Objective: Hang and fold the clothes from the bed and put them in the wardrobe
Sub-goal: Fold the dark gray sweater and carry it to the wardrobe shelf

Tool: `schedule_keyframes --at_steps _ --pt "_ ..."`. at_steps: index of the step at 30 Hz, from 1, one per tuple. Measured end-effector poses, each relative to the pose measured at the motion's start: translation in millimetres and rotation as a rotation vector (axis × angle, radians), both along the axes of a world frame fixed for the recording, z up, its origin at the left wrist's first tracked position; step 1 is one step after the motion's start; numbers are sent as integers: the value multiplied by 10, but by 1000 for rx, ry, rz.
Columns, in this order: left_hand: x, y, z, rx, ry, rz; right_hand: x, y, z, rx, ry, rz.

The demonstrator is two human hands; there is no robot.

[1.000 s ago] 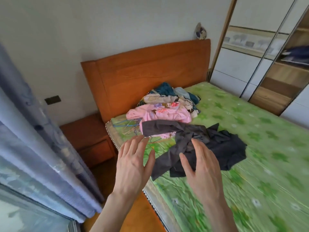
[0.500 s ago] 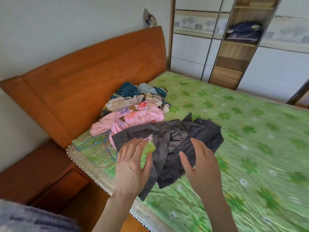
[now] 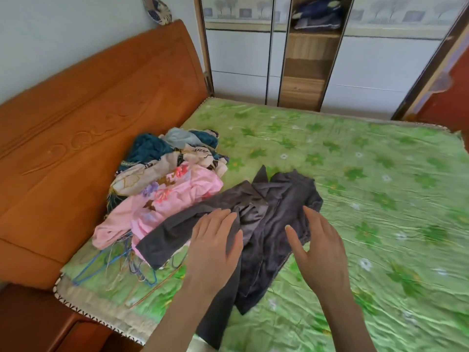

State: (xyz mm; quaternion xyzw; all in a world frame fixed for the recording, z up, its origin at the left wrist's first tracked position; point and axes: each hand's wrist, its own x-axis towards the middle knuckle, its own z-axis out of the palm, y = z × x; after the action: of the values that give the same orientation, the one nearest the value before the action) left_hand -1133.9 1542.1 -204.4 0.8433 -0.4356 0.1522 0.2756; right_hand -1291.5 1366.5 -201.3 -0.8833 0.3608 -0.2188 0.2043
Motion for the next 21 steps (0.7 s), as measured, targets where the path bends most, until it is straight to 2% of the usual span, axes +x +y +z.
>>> schedule_keyframes --at_steps 10,21 --pt "985 -1176 -308 -50 40 -267 624 -616 -5 -125 41 -158" --pt "1716 -2368 -893 30 156 -430 1258 -1439 -481 -15 27 -337"
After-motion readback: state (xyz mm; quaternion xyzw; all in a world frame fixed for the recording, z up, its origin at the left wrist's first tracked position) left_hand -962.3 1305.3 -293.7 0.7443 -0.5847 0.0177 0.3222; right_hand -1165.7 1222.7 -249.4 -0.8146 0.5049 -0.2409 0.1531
